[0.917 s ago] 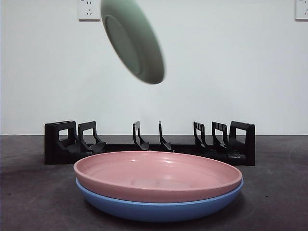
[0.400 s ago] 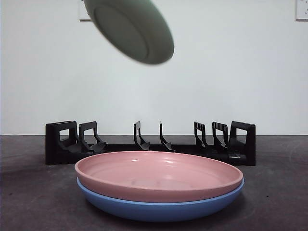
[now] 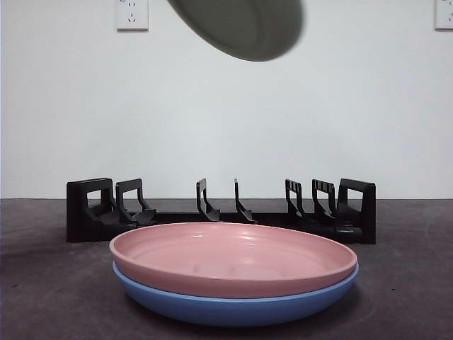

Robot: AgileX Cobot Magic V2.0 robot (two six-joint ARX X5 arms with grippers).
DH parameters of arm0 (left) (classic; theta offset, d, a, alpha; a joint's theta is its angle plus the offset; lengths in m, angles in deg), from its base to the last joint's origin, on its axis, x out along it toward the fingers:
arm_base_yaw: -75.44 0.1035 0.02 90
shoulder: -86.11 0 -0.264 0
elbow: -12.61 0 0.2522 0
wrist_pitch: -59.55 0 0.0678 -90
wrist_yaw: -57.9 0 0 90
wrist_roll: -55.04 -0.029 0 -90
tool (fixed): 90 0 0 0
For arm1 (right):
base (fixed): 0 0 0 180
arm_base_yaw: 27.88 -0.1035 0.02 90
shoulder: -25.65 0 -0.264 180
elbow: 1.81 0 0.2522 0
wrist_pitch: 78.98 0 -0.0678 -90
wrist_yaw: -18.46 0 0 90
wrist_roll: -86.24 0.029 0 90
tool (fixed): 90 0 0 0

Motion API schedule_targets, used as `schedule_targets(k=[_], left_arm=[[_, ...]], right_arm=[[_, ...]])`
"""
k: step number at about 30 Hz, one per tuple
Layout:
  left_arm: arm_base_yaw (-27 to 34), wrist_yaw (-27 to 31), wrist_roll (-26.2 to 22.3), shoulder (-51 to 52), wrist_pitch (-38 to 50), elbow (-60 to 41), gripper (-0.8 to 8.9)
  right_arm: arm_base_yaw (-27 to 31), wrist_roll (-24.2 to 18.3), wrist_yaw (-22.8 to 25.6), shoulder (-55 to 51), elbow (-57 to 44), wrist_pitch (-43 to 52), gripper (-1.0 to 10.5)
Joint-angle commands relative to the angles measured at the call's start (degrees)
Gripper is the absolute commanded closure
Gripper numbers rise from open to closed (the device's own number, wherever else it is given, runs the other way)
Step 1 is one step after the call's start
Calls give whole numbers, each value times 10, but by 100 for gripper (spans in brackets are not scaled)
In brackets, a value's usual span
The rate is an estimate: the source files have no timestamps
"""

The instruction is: Place the plate

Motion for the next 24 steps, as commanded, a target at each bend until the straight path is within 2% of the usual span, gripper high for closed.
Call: schedule_targets(k=[1,9,15,24], left_arm=[[-2,-1,3,0,9,8,474],[-2,-1,2,0,9,8,474],[-2,-1,2,0,9,8,474],[-2,-1,2,0,9,8,474]], right_arm=[[-29,-9,28,-29,-53,-20,934],[-115,-9,119,-118,-255,74,934],[-166,-9,176,-127,-371,140,934],[-212,0,185,-127,-544,297,934]])
